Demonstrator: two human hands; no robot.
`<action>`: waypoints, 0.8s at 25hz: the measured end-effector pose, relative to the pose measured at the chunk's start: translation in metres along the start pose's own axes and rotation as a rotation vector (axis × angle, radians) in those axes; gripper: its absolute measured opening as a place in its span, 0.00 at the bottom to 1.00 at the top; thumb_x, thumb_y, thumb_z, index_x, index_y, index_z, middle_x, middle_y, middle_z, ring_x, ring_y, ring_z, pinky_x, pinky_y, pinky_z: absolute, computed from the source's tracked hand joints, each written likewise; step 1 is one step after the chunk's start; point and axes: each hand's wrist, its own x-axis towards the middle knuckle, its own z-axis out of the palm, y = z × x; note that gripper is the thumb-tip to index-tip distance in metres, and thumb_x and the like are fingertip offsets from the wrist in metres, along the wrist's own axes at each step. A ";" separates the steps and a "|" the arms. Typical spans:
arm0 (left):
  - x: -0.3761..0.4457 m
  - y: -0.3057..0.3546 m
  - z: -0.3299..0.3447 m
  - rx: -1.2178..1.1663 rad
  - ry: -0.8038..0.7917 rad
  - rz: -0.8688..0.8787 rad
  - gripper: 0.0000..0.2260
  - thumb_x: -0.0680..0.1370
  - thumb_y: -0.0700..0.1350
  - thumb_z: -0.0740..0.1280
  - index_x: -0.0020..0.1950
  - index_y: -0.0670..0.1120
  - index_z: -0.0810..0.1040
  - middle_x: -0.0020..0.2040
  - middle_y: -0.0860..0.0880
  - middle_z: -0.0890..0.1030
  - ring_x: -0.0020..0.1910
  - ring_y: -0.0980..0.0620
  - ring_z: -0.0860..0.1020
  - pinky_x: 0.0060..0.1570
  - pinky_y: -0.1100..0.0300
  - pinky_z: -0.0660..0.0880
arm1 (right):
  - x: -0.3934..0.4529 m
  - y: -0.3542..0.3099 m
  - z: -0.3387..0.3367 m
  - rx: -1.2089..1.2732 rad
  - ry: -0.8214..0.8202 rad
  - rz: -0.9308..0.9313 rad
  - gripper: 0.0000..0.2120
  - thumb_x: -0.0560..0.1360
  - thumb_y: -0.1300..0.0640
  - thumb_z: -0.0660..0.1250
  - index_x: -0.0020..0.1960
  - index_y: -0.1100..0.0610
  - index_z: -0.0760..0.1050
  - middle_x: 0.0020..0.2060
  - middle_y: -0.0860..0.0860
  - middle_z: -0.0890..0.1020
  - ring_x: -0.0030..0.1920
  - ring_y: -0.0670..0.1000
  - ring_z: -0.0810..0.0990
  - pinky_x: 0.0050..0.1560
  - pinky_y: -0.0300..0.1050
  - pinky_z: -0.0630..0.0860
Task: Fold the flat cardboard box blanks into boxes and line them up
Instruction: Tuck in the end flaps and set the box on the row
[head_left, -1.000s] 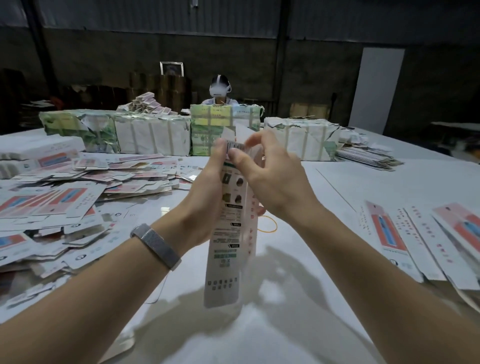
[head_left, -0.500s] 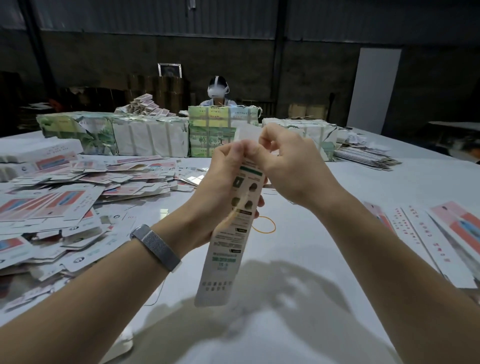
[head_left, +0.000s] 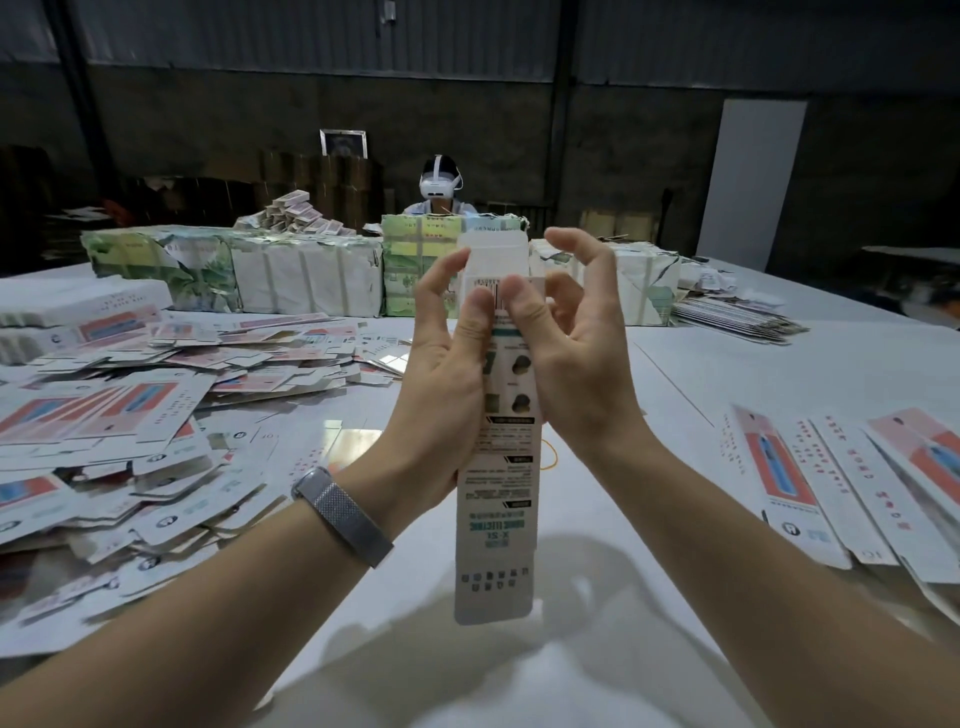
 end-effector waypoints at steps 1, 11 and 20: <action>0.000 -0.001 0.001 -0.010 0.018 0.004 0.17 0.80 0.57 0.58 0.69 0.60 0.66 0.50 0.47 0.86 0.43 0.47 0.85 0.36 0.53 0.81 | 0.000 0.001 0.000 0.017 0.007 0.002 0.14 0.75 0.46 0.66 0.59 0.44 0.67 0.51 0.54 0.82 0.51 0.57 0.83 0.50 0.62 0.81; -0.004 -0.002 0.006 0.078 0.053 0.013 0.10 0.87 0.50 0.52 0.64 0.48 0.66 0.41 0.49 0.82 0.35 0.50 0.83 0.31 0.55 0.80 | -0.003 0.003 0.000 0.119 -0.016 0.043 0.06 0.78 0.52 0.65 0.45 0.54 0.72 0.39 0.53 0.78 0.39 0.53 0.80 0.36 0.46 0.80; -0.007 -0.002 0.008 0.061 -0.001 -0.085 0.09 0.84 0.56 0.54 0.64 0.62 0.66 0.47 0.48 0.85 0.35 0.47 0.84 0.33 0.47 0.82 | 0.001 -0.002 -0.009 0.212 -0.005 0.094 0.15 0.72 0.59 0.67 0.56 0.47 0.70 0.52 0.57 0.80 0.54 0.62 0.82 0.50 0.61 0.82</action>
